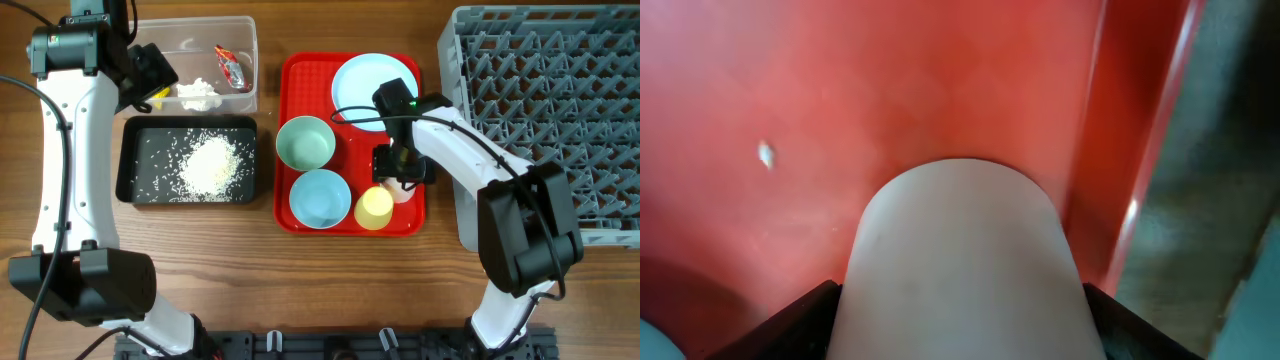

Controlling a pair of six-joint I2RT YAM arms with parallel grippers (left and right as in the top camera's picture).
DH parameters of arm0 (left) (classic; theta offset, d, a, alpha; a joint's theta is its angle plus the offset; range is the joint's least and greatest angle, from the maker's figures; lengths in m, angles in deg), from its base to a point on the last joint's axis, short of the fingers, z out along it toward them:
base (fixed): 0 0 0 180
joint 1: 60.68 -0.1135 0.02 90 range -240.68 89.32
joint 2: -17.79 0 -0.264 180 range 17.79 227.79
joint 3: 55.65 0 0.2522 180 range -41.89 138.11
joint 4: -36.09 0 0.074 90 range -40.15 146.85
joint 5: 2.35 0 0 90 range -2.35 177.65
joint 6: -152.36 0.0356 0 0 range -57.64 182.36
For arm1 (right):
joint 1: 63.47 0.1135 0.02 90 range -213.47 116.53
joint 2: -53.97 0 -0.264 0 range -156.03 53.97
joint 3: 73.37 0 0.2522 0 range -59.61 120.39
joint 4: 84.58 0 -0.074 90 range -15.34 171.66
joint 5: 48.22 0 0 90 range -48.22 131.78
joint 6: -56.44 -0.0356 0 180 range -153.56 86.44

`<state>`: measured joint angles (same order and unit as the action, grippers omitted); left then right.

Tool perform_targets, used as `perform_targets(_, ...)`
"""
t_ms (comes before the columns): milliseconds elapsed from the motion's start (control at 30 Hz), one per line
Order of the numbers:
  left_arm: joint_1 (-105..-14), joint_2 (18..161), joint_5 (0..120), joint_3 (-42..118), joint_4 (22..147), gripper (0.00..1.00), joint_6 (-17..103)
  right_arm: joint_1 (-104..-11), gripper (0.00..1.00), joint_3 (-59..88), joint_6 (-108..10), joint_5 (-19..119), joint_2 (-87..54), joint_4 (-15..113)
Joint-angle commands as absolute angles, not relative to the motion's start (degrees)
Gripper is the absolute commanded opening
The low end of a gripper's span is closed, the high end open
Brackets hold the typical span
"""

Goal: Sort waste into correct bins and load items into the dishwasher rack
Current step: 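Carry the white cup with the right gripper into the dish rack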

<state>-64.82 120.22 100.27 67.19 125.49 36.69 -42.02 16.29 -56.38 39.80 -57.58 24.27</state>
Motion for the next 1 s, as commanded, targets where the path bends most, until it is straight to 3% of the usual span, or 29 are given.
perform_targets(0, -65.04, 119.04, 101.21, 66.75, 125.47, 1.00, 35.97, -42.74, 0.65, 20.92, -54.07, 38.89, -57.47, 19.47)
perform_targets(267, -65.04, 119.04, 101.19, 66.75, 125.47, 1.00, 35.97, -44.18, 0.66, 38.41, -48.32, 46.10, -57.45, 6.85)
perform_targets(433, -65.04, 119.04, 101.19, 66.75, 125.47, 1.00, 35.97, -49.91, 0.69, 45.75, -44.65, 48.15, -56.29, -0.03)
perform_targets(967, -65.04, 119.04, 101.19, 66.75, 125.49, 1.00, 35.97, -95.96, 0.70, 45.86, -39.99, 44.74, -49.69, -0.75)
